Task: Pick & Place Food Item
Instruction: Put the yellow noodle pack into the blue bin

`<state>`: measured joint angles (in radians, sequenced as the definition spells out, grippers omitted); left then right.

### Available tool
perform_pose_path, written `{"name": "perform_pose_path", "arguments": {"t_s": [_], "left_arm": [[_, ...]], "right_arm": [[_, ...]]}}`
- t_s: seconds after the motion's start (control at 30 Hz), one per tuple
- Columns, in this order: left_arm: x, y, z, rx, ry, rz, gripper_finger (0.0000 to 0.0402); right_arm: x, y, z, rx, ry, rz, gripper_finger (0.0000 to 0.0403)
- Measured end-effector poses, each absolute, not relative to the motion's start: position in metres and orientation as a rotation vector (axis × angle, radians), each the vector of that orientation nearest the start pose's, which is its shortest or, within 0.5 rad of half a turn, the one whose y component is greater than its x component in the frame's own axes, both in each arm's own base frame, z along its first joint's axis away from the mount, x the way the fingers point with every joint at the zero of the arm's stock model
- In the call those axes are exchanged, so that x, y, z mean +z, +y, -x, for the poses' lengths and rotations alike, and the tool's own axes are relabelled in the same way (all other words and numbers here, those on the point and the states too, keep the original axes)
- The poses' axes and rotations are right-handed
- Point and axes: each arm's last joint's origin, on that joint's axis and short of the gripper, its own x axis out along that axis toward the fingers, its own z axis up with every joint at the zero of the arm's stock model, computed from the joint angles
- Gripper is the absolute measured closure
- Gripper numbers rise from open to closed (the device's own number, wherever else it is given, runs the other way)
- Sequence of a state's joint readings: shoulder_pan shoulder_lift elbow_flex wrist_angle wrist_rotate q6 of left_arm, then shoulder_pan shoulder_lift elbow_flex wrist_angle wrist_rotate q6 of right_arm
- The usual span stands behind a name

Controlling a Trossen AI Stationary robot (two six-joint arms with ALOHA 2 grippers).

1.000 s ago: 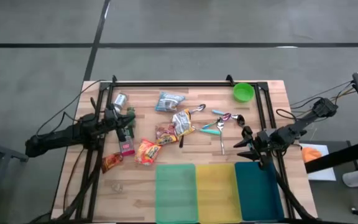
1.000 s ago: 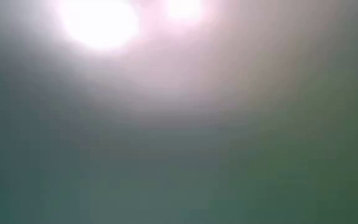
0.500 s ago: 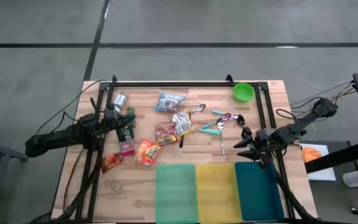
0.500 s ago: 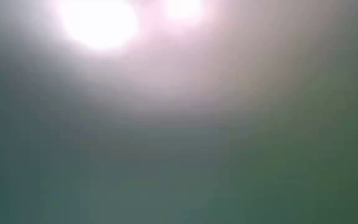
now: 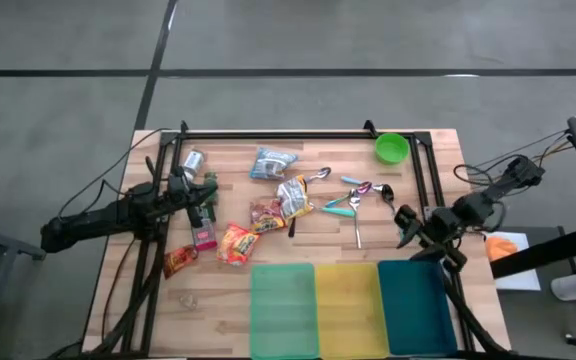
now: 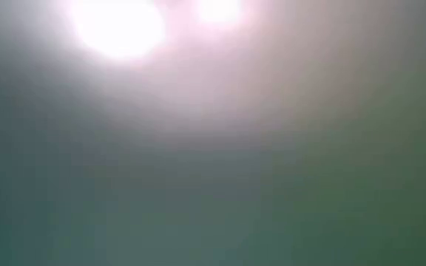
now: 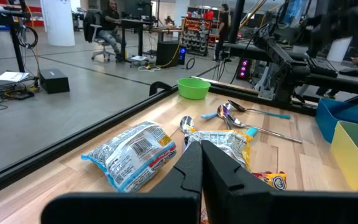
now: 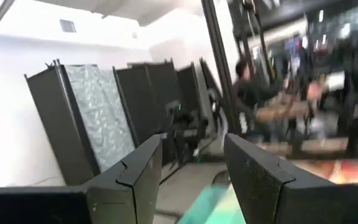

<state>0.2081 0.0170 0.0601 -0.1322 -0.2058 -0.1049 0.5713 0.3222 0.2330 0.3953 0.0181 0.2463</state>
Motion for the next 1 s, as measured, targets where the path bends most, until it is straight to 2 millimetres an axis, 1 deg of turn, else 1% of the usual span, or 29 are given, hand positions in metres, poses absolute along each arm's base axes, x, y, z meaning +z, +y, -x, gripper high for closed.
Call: {"name": "perform_pose_path", "arguments": {"t_s": [0.07, 0.13, 0.37, 0.5, 0.8, 1.0], "left_arm": [[0.17, 0.025, -0.091, 0.418, 0.068, 0.103, 0.0402], [0.17, 0.025, -0.091, 0.418, 0.068, 0.103, 0.0402], [0.17, 0.025, -0.091, 0.418, 0.068, 0.103, 0.0402], [0.17, 0.025, -0.091, 0.418, 0.068, 0.103, 0.0402], [0.17, 0.025, -0.091, 0.418, 0.068, 0.103, 0.0402], [0.17, 0.025, -0.091, 0.418, 0.068, 0.103, 0.0402]], "right_arm": [[0.267, 0.06, -0.094, 0.575, -0.254, -0.264, 0.0232], [0.276, 0.062, -0.097, 0.568, -0.242, -0.216, 0.0232], [0.295, 0.074, -0.116, 0.56, -0.148, -0.163, 0.0232], [0.297, 0.083, -0.13, 0.554, -0.099, -0.12, 0.0232], [0.299, 0.103, -0.161, 0.546, 0.004, -0.086, 0.0232], [0.294, 0.113, -0.177, 0.543, 0.03, 0.054, 0.0232]]}}
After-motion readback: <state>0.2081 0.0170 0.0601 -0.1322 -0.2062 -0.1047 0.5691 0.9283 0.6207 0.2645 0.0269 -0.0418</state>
